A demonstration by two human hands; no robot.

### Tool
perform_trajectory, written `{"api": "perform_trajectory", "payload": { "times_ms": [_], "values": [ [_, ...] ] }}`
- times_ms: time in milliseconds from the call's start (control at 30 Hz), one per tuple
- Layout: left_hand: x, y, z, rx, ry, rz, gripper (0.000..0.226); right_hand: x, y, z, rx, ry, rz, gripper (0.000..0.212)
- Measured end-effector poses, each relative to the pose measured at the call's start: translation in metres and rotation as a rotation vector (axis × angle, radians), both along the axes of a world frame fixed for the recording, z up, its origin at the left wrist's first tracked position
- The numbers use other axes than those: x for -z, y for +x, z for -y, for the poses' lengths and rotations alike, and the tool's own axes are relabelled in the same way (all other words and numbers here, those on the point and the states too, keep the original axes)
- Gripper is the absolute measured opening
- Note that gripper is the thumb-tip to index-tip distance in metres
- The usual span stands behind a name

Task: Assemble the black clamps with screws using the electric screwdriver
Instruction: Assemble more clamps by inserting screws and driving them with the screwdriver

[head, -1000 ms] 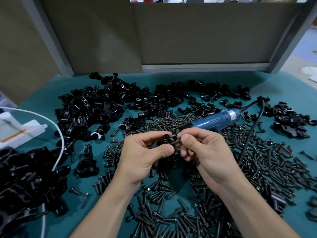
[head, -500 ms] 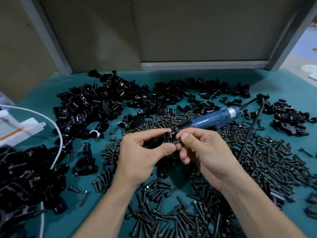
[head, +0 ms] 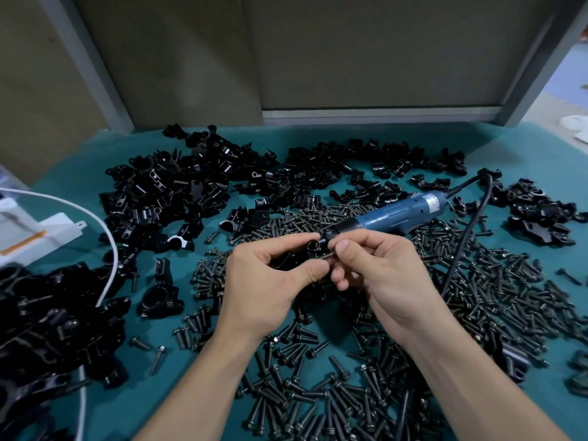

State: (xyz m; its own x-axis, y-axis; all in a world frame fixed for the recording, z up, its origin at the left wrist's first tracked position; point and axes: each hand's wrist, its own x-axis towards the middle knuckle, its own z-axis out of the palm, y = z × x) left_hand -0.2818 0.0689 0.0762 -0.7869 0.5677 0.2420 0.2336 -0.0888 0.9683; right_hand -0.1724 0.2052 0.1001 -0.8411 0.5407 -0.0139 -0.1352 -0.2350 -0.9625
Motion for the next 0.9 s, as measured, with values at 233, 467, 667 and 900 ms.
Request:
{"api": "perform_trajectory", "payload": {
  "times_ms": [233, 467, 667, 900],
  "values": [
    [0.005, 0.001, -0.001, -0.053, -0.06, -0.036, 0.036, 0.005, -0.003, 0.001, 0.083, 0.018, 0.0, 0.017],
    [0.008, -0.007, 0.0, -0.08, -0.069, -0.034, 0.039, 0.008, -0.003, -0.002, -0.031, 0.068, 0.036, 0.022],
    [0.004, -0.003, 0.002, -0.018, -0.164, -0.109, 0.04, 0.005, 0.001, -0.009, -0.053, 0.32, 0.061, 0.023],
    [0.004, 0.001, 0.0, -0.013, -0.17, -0.098, 0.04, 0.009, 0.0, -0.009, 0.017, 0.365, 0.094, 0.015]
  ]
}}
